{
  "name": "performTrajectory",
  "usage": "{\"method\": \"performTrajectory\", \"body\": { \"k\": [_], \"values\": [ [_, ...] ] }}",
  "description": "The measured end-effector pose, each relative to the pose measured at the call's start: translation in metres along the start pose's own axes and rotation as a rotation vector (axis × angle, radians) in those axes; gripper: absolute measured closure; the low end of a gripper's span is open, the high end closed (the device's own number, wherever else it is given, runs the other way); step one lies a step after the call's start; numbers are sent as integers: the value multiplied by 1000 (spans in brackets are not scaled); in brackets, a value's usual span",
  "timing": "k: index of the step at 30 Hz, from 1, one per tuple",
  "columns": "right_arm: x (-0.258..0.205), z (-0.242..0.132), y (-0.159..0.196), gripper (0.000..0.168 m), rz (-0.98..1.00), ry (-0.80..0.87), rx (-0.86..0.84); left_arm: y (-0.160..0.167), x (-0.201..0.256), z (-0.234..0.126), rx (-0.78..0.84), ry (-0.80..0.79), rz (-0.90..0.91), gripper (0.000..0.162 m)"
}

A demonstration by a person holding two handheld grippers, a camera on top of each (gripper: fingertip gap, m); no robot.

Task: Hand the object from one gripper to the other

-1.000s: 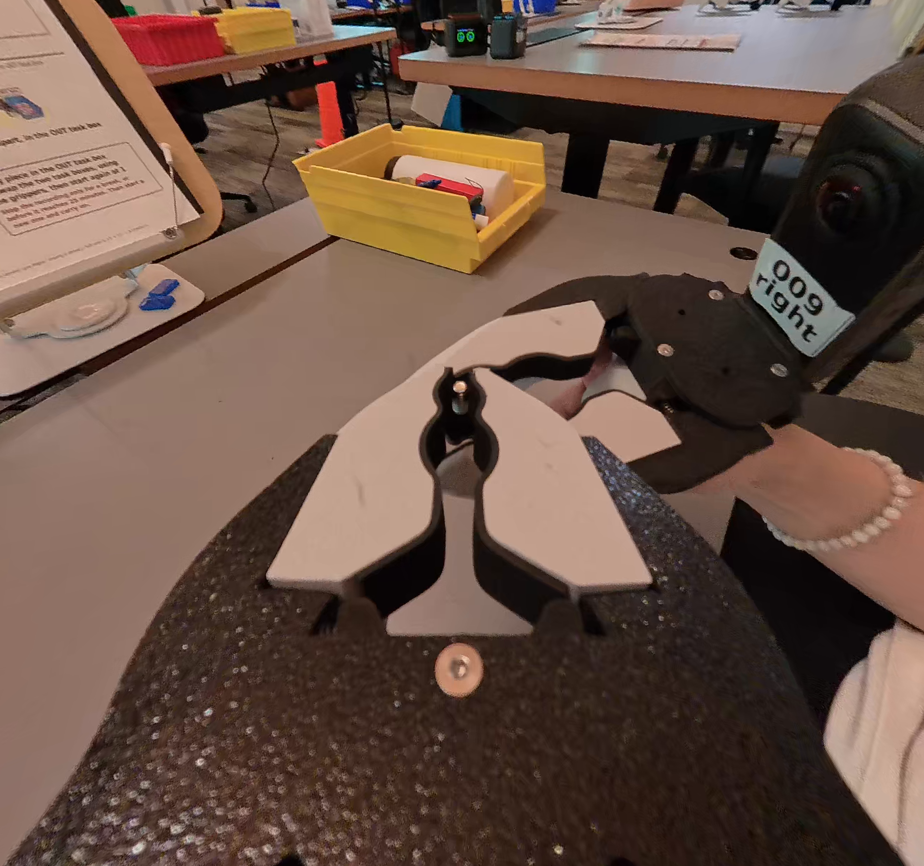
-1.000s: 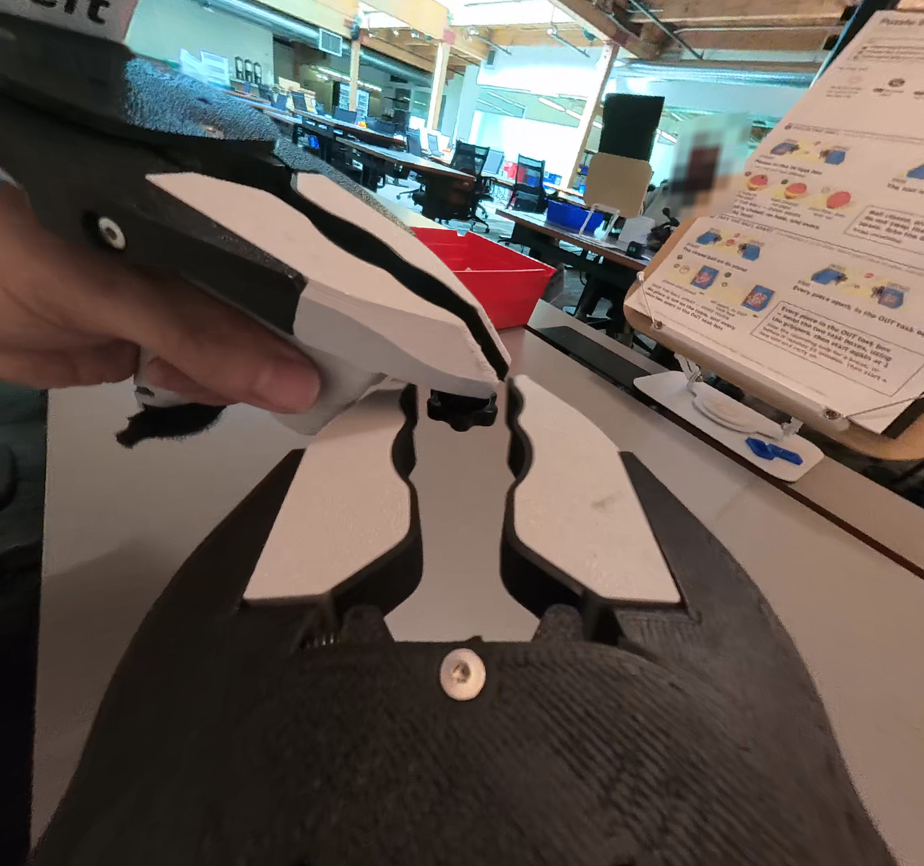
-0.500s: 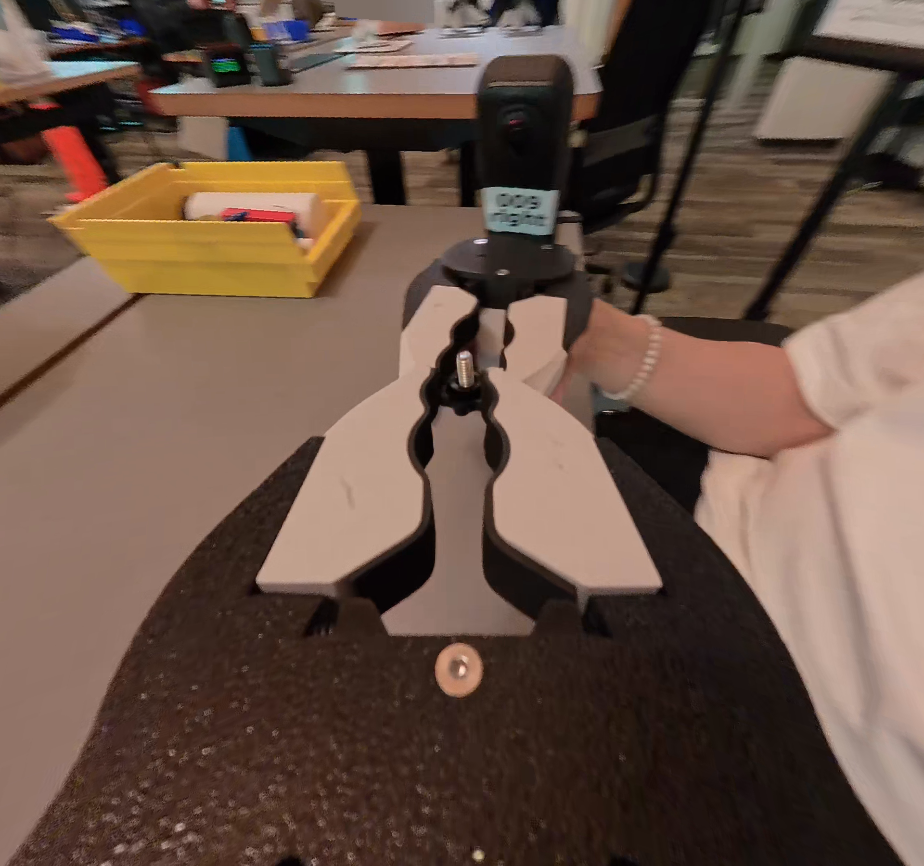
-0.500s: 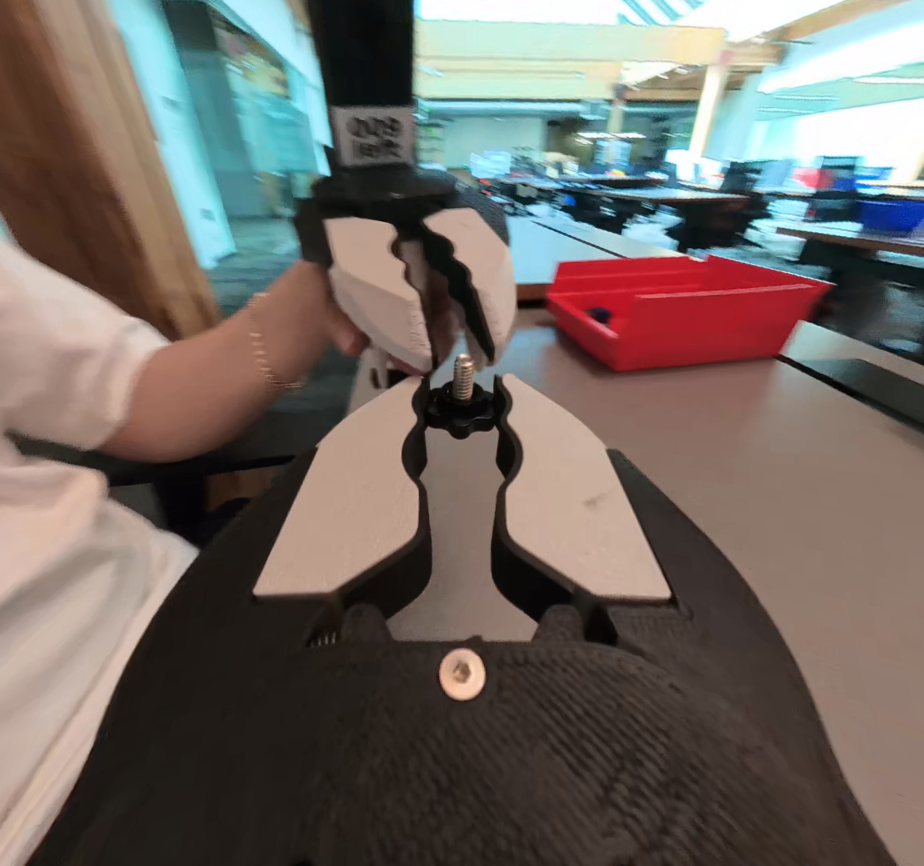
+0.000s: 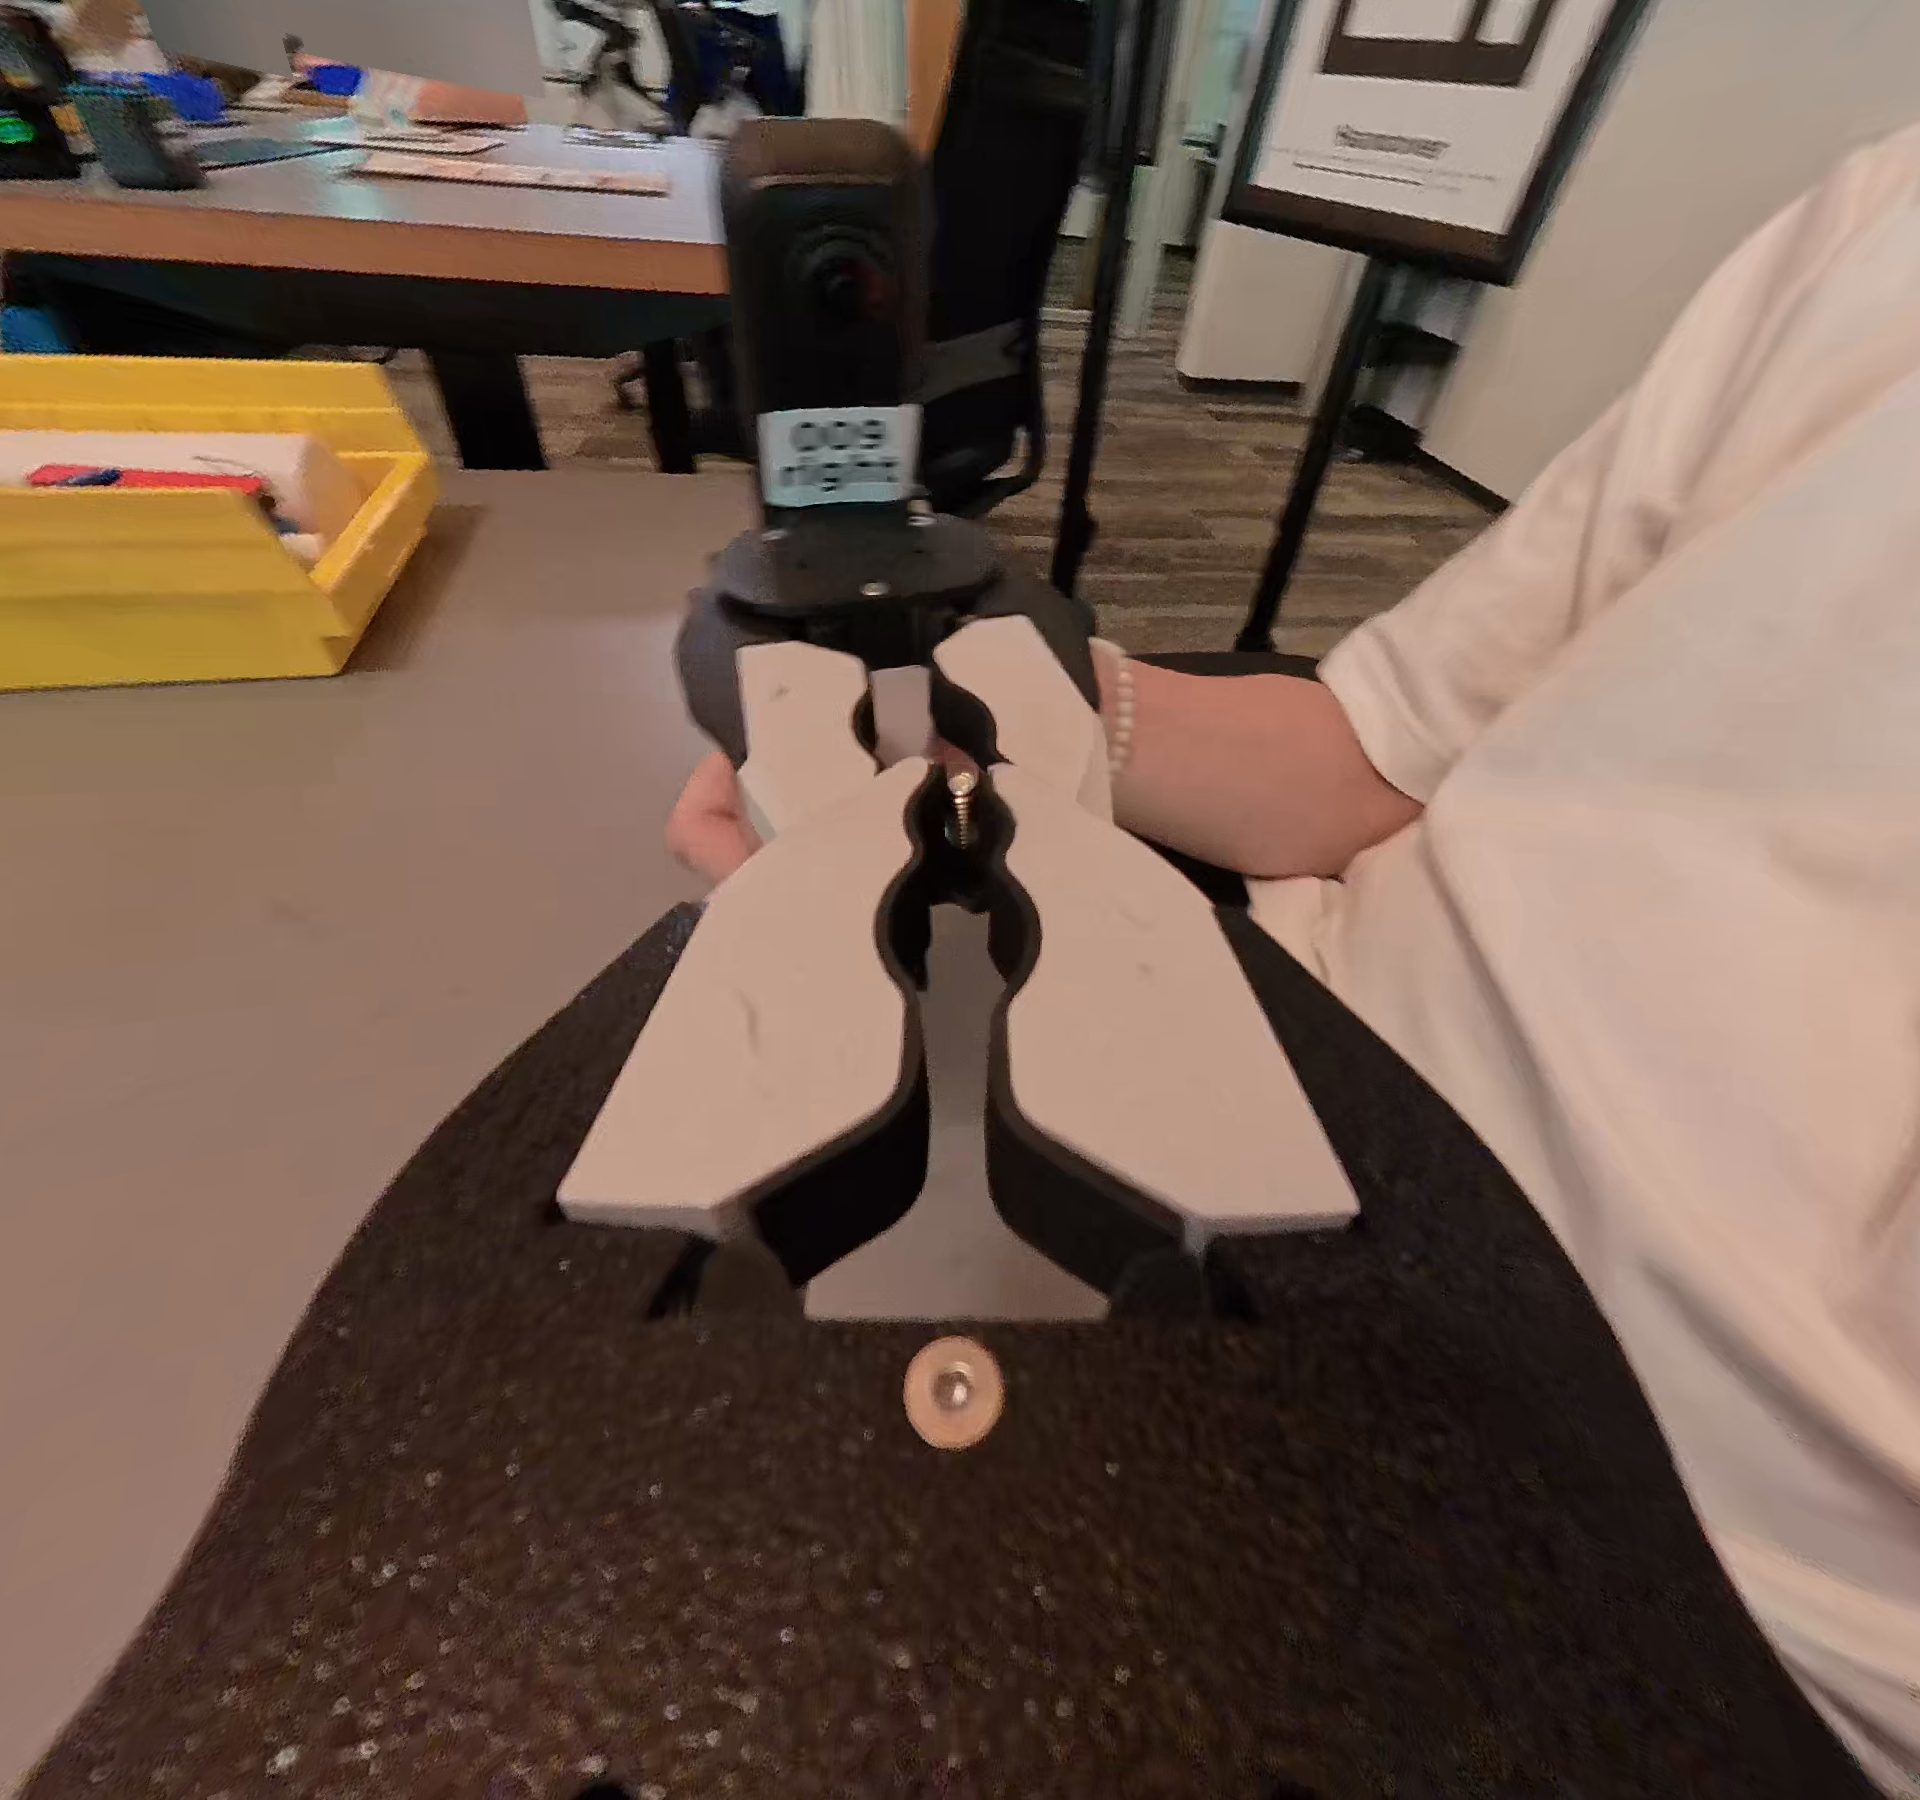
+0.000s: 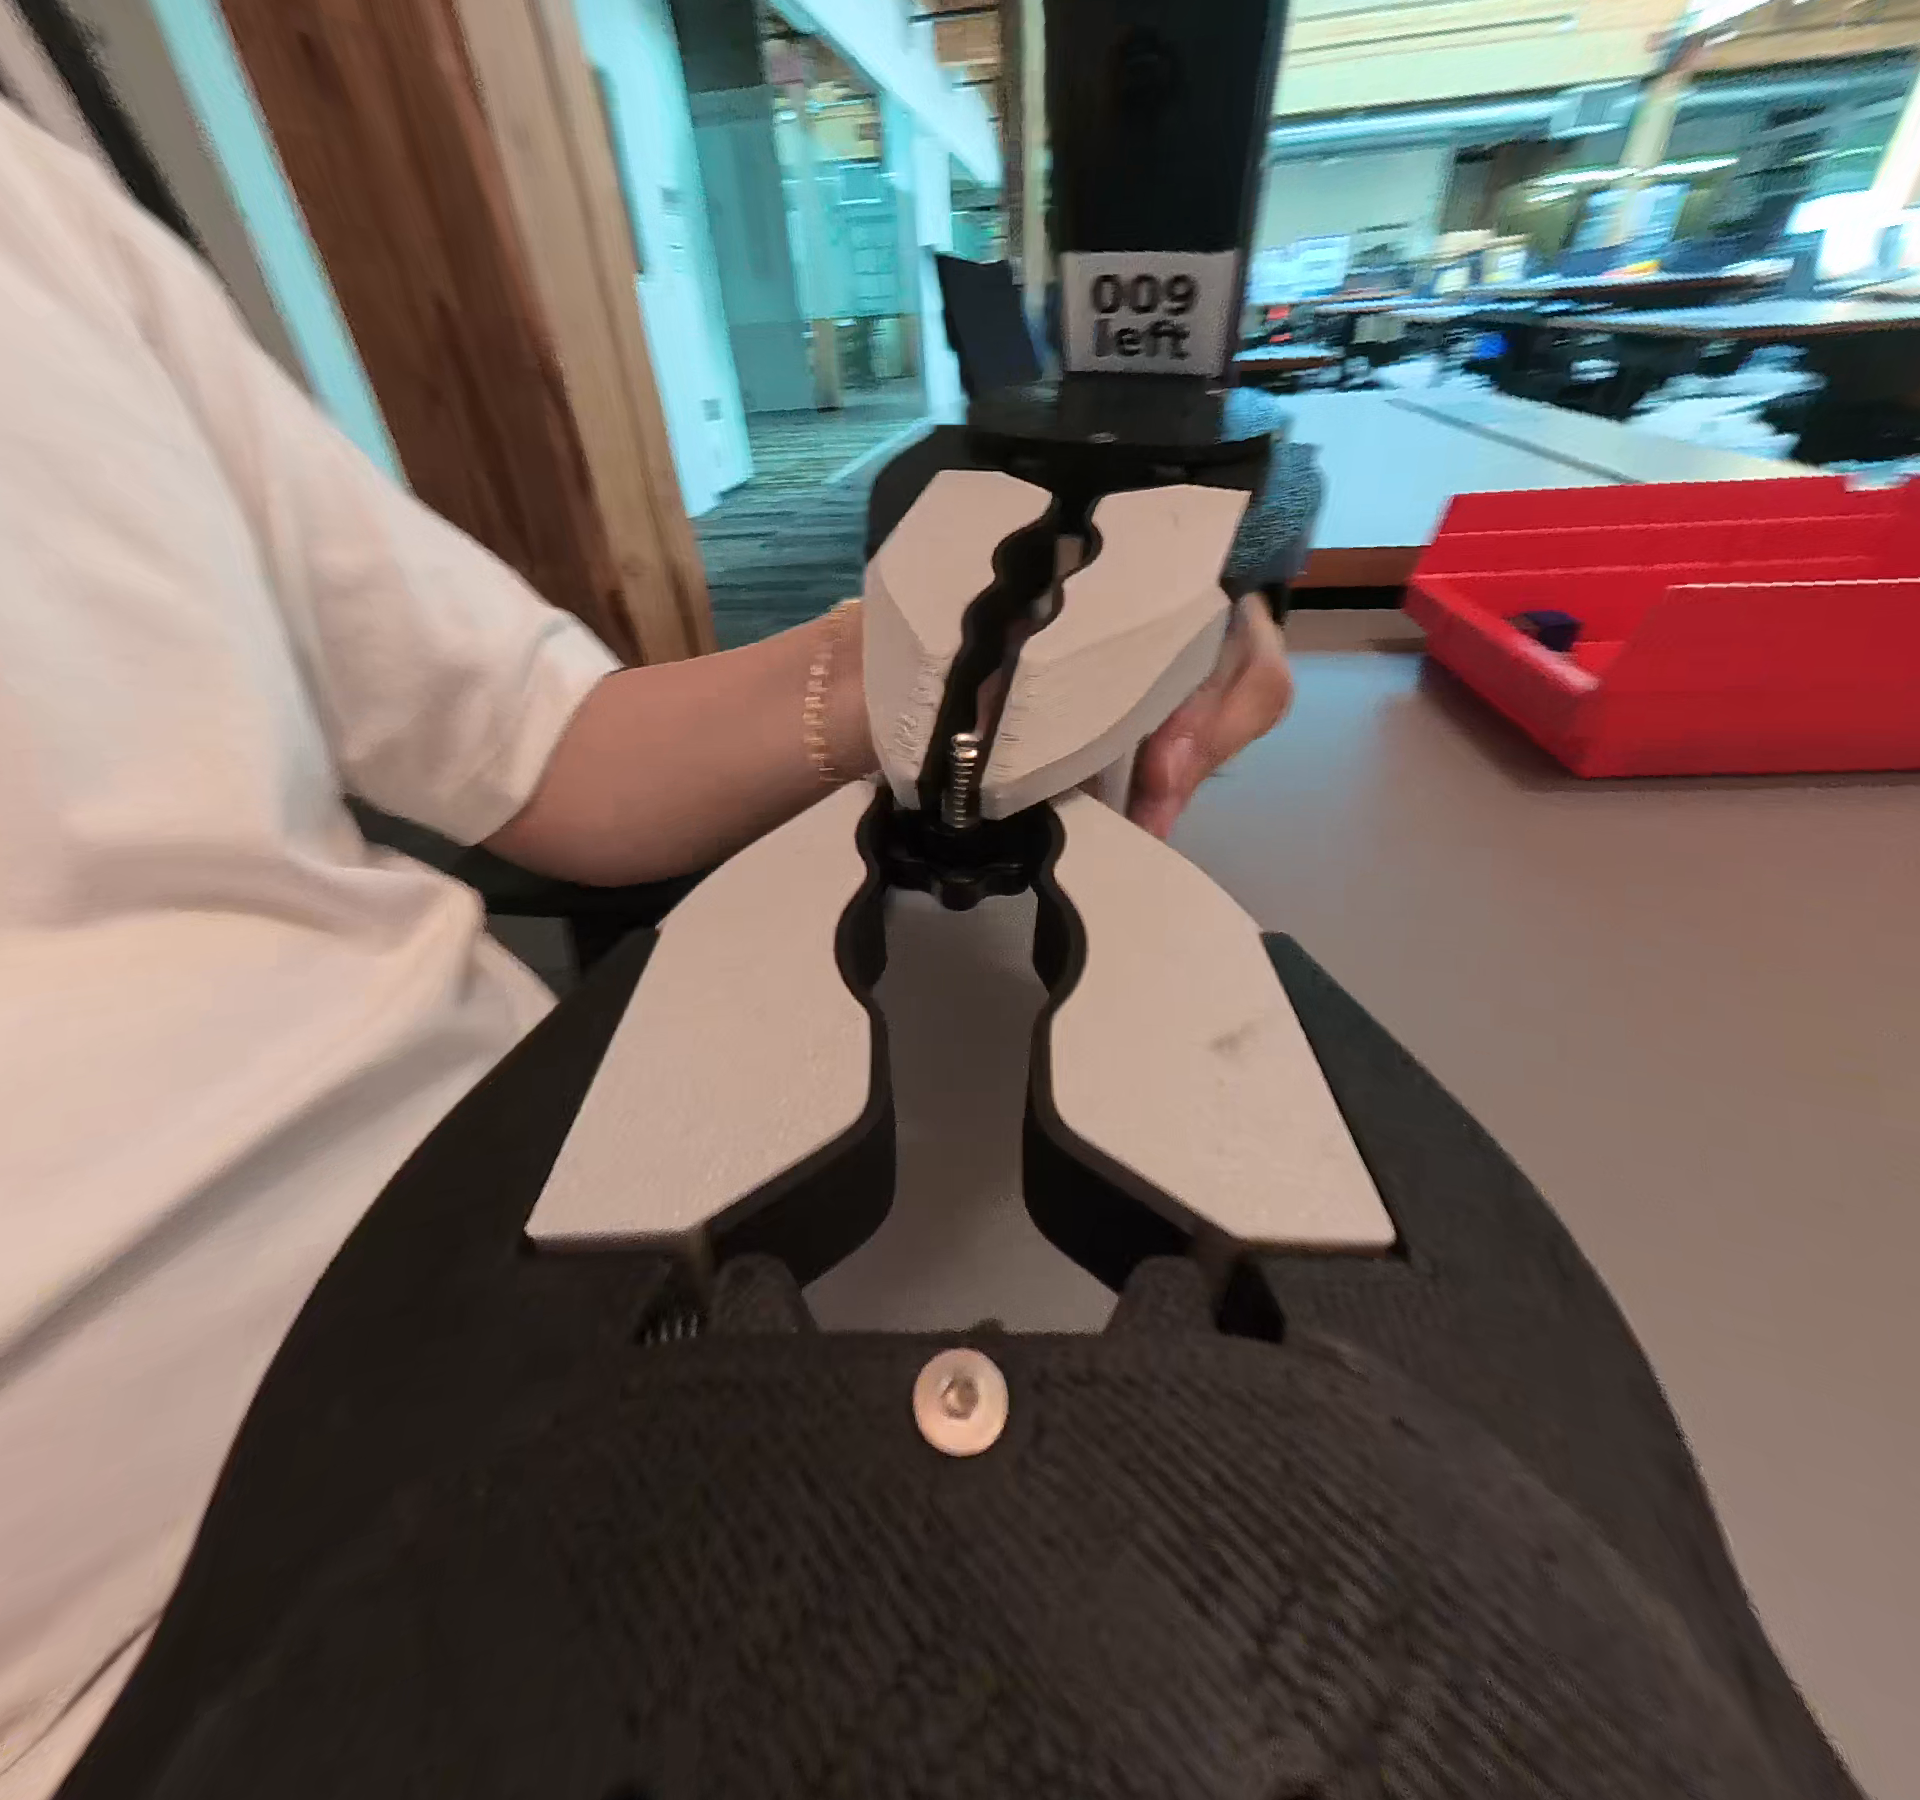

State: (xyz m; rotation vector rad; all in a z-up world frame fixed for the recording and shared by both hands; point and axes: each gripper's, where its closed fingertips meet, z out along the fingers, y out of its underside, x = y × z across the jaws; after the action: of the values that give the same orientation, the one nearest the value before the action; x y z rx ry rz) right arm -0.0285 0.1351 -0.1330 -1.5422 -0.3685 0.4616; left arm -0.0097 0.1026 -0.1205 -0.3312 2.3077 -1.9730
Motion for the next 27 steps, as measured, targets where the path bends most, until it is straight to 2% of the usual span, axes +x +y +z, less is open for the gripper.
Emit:
{"method": "performTrajectory", "body": {
  "k": [2,5,8,11,15,20,24,27],
  "values": [
    [19,-4,0,142,-30,139,2,-1,-17,-3,-1,-106,-32,157],
    [48,-9,1,128,-122,371,-39,-4,-46,-8,-27,-335,-85,157],
    [64,-12,1,127,-246,537,-97,-6,-59,-11,-63,-489,-90,157],
    [76,-18,-1,128,-278,658,-119,-4,-68,-16,-102,-594,-94,157],
    [76,-23,-13,131,-270,677,-39,-9,-71,-23,-52,-628,-144,157],
    [72,-23,-16,147,-263,645,-12,-17,-67,-21,5,-590,-147,157],
    [72,-27,-20,147,-250,652,16,-19,-70,-24,10,-636,-110,157],
    [69,-25,-24,142,-164,606,67,-21,-69,-23,4,-631,-71,157]
  ]
}}
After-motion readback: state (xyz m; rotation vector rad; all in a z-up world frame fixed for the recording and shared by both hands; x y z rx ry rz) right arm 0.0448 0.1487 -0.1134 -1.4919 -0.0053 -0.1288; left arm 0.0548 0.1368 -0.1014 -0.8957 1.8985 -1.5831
